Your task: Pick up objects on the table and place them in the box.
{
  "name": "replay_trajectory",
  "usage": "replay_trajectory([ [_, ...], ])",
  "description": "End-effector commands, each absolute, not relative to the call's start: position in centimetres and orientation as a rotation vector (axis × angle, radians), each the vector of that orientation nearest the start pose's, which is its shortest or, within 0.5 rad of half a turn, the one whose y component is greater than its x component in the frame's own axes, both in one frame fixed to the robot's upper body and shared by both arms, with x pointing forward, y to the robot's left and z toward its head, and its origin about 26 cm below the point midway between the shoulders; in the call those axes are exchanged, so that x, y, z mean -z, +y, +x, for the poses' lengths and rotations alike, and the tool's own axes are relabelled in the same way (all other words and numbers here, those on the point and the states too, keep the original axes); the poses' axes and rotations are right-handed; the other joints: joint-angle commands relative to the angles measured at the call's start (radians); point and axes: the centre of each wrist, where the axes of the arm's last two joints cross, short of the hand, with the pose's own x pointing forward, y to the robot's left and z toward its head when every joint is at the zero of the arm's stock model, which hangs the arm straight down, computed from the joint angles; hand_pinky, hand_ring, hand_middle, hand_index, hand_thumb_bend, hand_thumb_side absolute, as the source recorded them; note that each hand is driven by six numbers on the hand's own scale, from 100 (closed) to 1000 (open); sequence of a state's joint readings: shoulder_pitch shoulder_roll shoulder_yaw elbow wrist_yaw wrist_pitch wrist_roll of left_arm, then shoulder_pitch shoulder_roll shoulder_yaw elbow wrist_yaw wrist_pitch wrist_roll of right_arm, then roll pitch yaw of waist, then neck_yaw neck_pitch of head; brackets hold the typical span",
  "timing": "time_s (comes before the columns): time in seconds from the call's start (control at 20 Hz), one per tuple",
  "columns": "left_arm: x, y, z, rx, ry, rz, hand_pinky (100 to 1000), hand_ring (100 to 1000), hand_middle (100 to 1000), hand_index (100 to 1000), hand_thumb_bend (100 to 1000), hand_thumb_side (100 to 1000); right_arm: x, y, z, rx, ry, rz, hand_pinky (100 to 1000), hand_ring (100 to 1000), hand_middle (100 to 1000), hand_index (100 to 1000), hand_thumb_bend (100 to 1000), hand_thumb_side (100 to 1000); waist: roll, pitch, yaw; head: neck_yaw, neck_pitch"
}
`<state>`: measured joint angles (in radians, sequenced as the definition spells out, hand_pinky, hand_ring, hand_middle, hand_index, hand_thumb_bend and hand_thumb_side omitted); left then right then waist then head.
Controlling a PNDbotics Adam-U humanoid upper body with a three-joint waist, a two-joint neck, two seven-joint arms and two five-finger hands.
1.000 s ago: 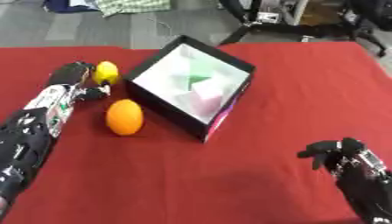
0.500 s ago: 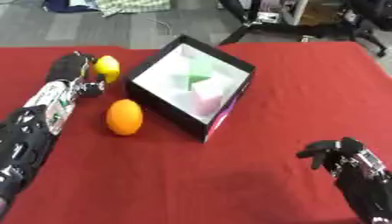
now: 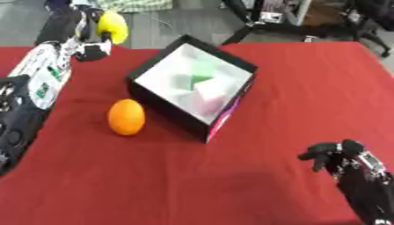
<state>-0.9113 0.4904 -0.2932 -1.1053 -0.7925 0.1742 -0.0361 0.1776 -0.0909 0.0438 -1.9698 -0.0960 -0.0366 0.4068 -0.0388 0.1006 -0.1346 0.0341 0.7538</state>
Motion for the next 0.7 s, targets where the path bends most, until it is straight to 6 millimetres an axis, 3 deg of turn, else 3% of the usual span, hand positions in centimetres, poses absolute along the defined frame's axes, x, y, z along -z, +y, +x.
replay_trajectory([
  [0.05, -23.2, 22.3, 45.7, 1.188, -1.645, 1.147, 712, 419, 319, 576, 100, 219, -6.1, -25.6, 22.6, -0.398, -1.821, 0.303, 1000, 716, 411, 688, 100, 1000, -0.005, -0.006, -0.004, 0.003, 0.0],
  [0.3, -21.2, 18.3, 45.3, 1.416, -1.623, 1.054, 721, 469, 381, 633, 100, 185, -6.2, -25.4, 22.8, -0.401, -1.827, 0.313, 1000, 716, 411, 689, 100, 1000, -0.005, -0.005, -0.012, 0.01, -0.001],
  [0.4, -20.3, 17.5, 45.2, 1.513, -1.579, 1.021, 739, 532, 490, 759, 100, 195, -6.3, -25.4, 22.8, -0.404, -1.833, 0.319, 1000, 716, 411, 689, 100, 1000, -0.004, -0.005, -0.014, 0.01, -0.002],
  [0.45, -20.0, 17.2, 45.2, 1.561, -1.555, 1.013, 754, 580, 570, 837, 117, 407, -6.3, -25.4, 22.9, -0.404, -1.835, 0.32, 1000, 716, 411, 689, 100, 1000, -0.003, -0.005, -0.016, 0.009, -0.004],
  [0.55, -19.7, 16.8, 45.0, 1.645, -1.511, 1.017, 774, 657, 682, 912, 261, 739, -6.3, -25.4, 22.9, -0.404, -1.838, 0.321, 1000, 716, 411, 689, 100, 1000, -0.002, -0.004, -0.017, 0.008, -0.004],
  [0.65, -19.5, 16.7, 44.8, 1.701, -1.485, 1.023, 793, 716, 759, 941, 373, 915, -6.4, -25.4, 22.9, -0.405, -1.845, 0.323, 1000, 716, 411, 689, 100, 1000, -0.001, -0.004, -0.018, 0.006, -0.002],
  [0.7, -19.5, 16.8, 44.8, 1.719, -1.475, 1.025, 796, 724, 771, 945, 385, 954, -6.4, -25.5, 22.9, -0.404, -1.844, 0.322, 1000, 716, 411, 689, 100, 1000, -0.001, -0.004, -0.018, 0.004, -0.002],
])
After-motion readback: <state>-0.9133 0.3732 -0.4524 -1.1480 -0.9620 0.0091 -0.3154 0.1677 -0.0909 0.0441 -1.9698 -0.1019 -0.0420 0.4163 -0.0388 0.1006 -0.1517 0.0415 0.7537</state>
